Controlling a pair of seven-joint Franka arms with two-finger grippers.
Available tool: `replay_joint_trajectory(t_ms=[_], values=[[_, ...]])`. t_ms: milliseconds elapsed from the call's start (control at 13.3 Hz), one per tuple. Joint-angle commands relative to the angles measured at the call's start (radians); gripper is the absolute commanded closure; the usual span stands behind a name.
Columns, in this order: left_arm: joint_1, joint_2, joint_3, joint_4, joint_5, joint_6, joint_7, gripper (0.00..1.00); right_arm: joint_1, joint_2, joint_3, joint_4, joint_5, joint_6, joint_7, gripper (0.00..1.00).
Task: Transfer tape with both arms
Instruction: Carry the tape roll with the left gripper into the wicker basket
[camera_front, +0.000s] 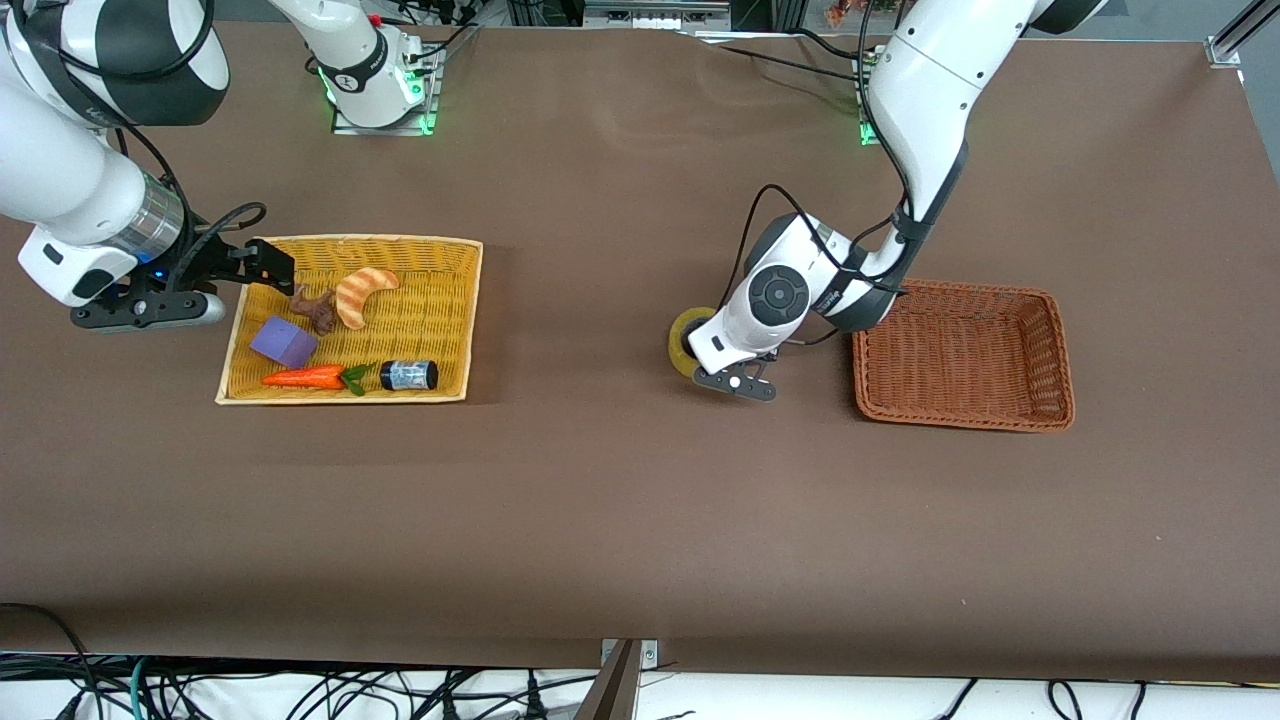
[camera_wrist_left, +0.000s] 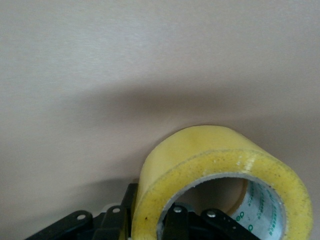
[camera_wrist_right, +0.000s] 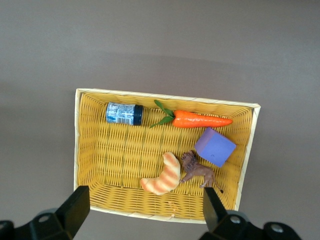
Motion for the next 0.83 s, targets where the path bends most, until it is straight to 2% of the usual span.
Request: replay_joint_trajectory(t_ms=[0,75,452,603,754], values=[[0.081,-0.136,0.005,0.004,0.021,-0.163,0.001,1.0,-0.005,-0.034,0.003,-0.03,0.014,0.003,-0.01,0.0],[0.135,-0.165,0.004,0.019,0.023,-0.228,0.012,1.0,-0.005,-0.032,0.003,-0.03,0.014,0.003,-0.01,0.0],[0.414,-0.259,0.002,0.019,0.023,-0.496,0.387,1.0,-0.005,-0.032,0.003,-0.03,0.014,0.0,-0.01,0.0],[0.49,-0.266,0.004,-0.01,0.044,-0.511,0.476,1.0,-0.005,-0.034,0.003,-0.03,0.014,-0.004,-0.01,0.0],[0.54,-0.248,-0.001,-0.048,0.151,-0.453,0.585,1.0,-0.005,-0.034,0.003,-0.031,0.014,-0.005,-0.01,0.0]])
